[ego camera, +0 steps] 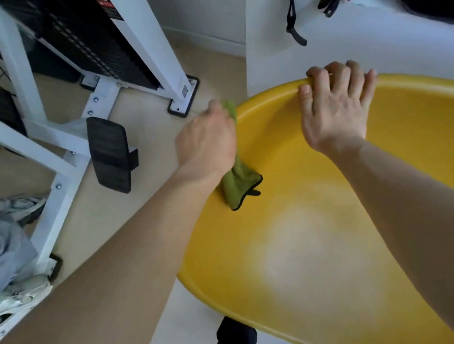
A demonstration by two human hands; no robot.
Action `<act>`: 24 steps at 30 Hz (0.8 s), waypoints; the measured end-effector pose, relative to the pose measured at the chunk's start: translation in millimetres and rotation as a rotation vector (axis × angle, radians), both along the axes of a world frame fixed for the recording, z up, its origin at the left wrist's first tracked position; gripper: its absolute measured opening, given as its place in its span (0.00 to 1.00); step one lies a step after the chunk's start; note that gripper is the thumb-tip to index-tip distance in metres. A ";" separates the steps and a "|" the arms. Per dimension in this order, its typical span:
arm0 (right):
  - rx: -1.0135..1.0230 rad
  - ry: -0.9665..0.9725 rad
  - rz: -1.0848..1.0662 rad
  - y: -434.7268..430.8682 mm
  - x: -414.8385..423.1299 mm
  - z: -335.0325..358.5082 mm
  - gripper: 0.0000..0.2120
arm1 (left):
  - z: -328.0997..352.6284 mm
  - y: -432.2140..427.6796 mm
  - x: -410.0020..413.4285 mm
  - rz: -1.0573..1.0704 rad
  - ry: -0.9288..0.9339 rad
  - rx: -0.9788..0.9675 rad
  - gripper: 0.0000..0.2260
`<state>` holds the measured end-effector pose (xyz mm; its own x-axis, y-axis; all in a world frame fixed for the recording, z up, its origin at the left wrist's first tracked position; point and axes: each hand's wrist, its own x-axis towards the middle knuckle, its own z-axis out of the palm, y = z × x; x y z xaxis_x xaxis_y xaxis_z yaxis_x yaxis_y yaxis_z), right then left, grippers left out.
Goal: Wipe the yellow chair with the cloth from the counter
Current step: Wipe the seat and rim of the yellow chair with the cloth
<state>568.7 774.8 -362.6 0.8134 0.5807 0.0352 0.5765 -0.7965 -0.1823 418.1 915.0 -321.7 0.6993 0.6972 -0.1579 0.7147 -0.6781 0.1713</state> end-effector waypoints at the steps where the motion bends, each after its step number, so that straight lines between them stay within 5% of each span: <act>1: -0.007 0.000 0.000 -0.3 -0.1 0.1 0.21 | -0.9 -3.1 8.6 -0.031 -0.046 0.006 0.14; 9: -0.033 0.104 -0.082 8.3 -20.5 16.8 0.29 | -8.5 -10.5 -96.2 0.023 -0.082 0.126 0.16; 12: 0.092 0.141 0.116 7.8 -97.2 21.3 0.29 | -25.6 -43.6 -161.5 0.234 -0.010 0.028 0.16; 15: 0.202 0.433 0.210 -10.6 -201.4 -0.8 0.31 | -43.6 -79.8 -206.2 0.459 -0.019 -0.170 0.16; 20: 0.256 1.254 -0.155 -48.1 -295.7 -66.9 0.31 | -78.2 -103.9 -220.5 0.804 -0.380 -0.411 0.21; 24: 0.149 1.254 0.049 -75.8 -335.3 -97.4 0.27 | -95.9 -121.2 -215.1 0.999 -0.578 -0.425 0.20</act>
<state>233.4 699.0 -460.1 0.3132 0.6676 -0.6755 -0.0287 -0.7043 -0.7094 203.0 793.8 -417.6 -0.0693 0.9354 -0.3467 0.6336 0.3097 0.7090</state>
